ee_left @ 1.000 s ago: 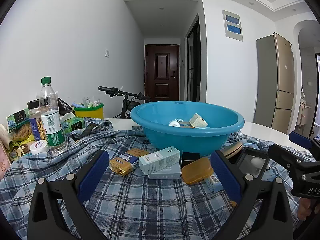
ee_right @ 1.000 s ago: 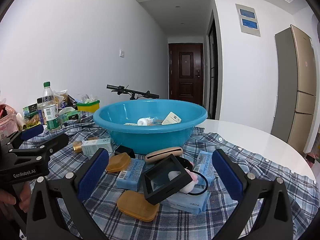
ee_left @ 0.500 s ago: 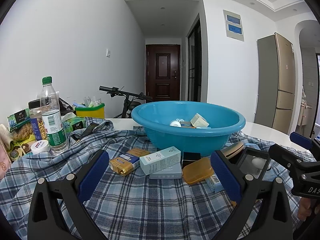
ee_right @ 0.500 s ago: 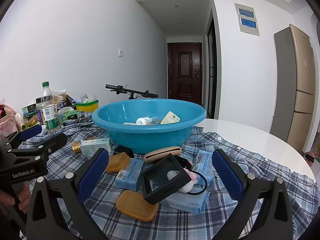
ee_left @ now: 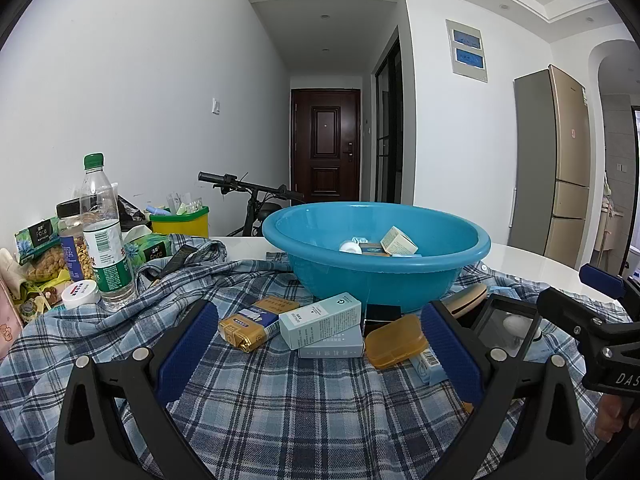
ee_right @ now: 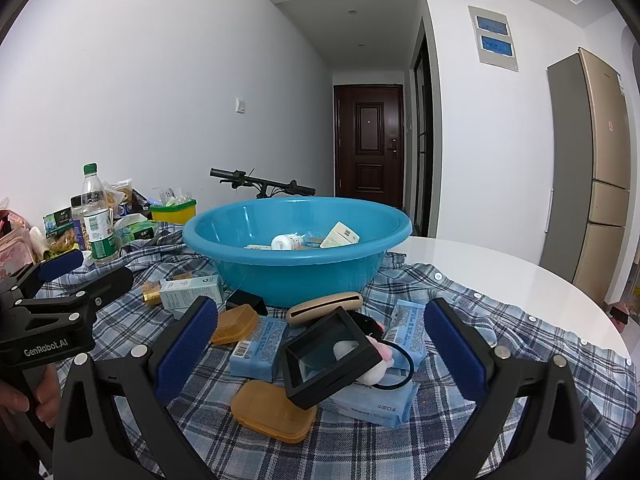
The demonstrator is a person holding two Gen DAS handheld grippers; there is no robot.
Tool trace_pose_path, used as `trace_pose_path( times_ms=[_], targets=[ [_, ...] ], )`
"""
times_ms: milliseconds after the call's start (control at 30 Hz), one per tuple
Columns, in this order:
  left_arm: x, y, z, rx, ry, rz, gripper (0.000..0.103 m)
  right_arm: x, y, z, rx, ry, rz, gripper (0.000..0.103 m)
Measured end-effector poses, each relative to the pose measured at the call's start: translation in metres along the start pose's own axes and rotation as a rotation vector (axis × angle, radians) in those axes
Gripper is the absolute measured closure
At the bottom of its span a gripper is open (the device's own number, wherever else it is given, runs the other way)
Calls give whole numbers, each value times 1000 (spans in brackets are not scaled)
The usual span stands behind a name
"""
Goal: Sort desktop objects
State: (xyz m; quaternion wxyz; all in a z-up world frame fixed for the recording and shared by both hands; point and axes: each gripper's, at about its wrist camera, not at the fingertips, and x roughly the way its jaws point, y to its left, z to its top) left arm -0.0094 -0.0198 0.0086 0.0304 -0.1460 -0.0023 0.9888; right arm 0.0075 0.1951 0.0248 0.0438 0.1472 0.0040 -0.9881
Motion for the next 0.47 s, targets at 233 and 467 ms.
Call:
trace_pose_path(
  times_ms=[233, 467],
  targets=[
    [0, 1, 0, 2, 0, -6, 0, 0, 0, 0, 0, 0, -1, 0],
    [0, 0, 0, 2, 0, -5, 0, 0, -1, 0, 1, 0, -2, 0]
  ],
)
